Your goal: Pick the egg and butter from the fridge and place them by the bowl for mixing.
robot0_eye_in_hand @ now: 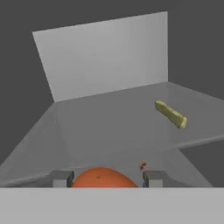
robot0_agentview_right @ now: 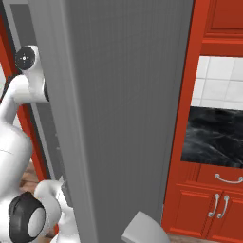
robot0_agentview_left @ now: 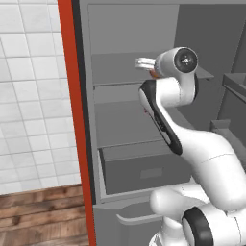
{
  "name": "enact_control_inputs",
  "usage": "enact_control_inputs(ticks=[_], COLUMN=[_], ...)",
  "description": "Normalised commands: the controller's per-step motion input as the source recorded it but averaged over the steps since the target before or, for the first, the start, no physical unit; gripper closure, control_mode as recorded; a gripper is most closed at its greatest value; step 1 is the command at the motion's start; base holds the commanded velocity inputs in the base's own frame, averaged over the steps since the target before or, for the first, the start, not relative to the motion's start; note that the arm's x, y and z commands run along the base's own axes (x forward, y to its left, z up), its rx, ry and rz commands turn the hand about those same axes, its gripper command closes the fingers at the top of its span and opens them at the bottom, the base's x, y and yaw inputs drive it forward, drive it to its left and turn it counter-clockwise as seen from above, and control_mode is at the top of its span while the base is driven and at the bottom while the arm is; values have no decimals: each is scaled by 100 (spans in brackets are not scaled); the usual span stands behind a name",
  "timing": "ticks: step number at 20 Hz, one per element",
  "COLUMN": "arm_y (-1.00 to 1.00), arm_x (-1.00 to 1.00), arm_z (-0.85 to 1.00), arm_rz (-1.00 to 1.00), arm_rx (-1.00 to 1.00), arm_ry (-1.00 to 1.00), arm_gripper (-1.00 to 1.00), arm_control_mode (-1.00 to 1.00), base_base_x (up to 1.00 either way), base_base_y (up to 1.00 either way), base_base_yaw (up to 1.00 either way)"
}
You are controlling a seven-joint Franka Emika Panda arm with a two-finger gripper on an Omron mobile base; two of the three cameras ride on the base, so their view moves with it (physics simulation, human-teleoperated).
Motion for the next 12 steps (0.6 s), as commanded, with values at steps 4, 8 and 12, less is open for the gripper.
enact_control_inputs(ticks=[4, 8, 12], arm_y=[0, -1, -1], arm_x=[-100, -90, -7], arm_z=[-100, -73, 0], arm_rz=[-4, 0, 0], arm_rx=[0, 0, 0], arm_ry=[38, 20, -2], arm_gripper=[100, 100, 100], arm_control_mode=[-100, -100, -100], base_base_x=[0, 0, 0], base_base_y=[0, 0, 0], base_base_yaw=[0, 0, 0])
